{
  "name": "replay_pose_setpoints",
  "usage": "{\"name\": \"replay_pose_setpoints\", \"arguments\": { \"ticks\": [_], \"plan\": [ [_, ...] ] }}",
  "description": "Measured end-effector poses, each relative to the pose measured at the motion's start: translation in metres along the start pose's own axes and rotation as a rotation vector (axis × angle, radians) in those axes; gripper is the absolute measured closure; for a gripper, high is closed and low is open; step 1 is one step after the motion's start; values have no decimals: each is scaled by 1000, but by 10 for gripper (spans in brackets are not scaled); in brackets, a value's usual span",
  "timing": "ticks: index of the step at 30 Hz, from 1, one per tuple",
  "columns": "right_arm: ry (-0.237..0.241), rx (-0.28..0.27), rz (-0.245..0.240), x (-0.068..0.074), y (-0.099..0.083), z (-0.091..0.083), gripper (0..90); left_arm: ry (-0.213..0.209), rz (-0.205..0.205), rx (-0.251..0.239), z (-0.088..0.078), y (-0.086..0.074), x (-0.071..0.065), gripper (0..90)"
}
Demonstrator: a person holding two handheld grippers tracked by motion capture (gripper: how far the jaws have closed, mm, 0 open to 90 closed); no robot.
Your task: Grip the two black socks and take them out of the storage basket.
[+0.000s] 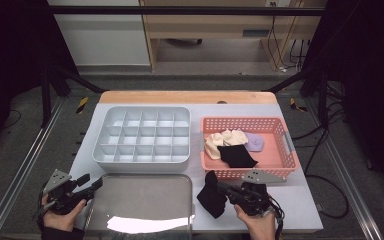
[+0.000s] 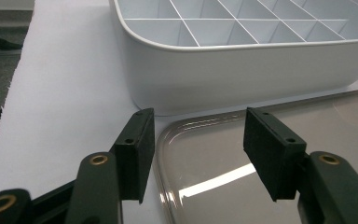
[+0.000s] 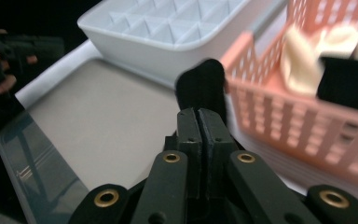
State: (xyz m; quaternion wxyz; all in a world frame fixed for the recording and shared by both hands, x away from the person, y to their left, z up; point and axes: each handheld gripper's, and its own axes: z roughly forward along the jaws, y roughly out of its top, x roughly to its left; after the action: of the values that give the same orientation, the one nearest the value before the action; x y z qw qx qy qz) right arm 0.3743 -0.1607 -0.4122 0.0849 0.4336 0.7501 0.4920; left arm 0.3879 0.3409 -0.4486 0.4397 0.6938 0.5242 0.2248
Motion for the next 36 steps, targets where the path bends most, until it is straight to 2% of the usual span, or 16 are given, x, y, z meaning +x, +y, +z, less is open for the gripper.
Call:
{"name": "replay_pose_setpoints", "arguments": {
  "ticks": [3,8,12,15,17,18,19,20,22,25,26,28,30,33,36],
  "plan": [
    [-6,38,15,-3,-12,10,880,4,2,2,0,0,0,425],
    [-60,120,28,-13,-29,31,874,6,9,9,1,0,-1,423],
    [-82,150,30,-18,-35,40,854,10,9,7,1,0,-1,422],
    [-115,175,9,-19,-36,46,824,10,8,4,1,0,-1,420],
    [-122,163,8,-19,-36,45,773,10,10,4,1,0,0,419],
    [-129,142,-1,-20,-35,43,717,11,11,5,1,0,0,418],
    [-129,142,-1,-20,-35,43,717,11,11,7,1,0,0,418],
    [-137,114,-12,-20,-34,40,664,12,13,9,1,0,-1,417],
    [-139,106,-8,-20,-33,39,643,12,14,8,1,0,-1,417],
    [-150,61,-23,-19,-29,32,581,13,12,7,1,0,-1,416],
    [-161,25,-33,-18,-25,27,550,13,12,7,1,0,-1,416],
    [-165,11,-39,-19,-23,24,535,12,14,11,1,0,-1,416],
    [-193,-21,-37,-21,-15,16,507,9,14,12,2,0,-1,416],
    [-211,-41,-33,-24,-11,11,496,9,14,13,2,0,-1,416],
    [-251,-100,-13,-32,4,-1,478,6,13,14,1,0,-1,414]
  ]
}}
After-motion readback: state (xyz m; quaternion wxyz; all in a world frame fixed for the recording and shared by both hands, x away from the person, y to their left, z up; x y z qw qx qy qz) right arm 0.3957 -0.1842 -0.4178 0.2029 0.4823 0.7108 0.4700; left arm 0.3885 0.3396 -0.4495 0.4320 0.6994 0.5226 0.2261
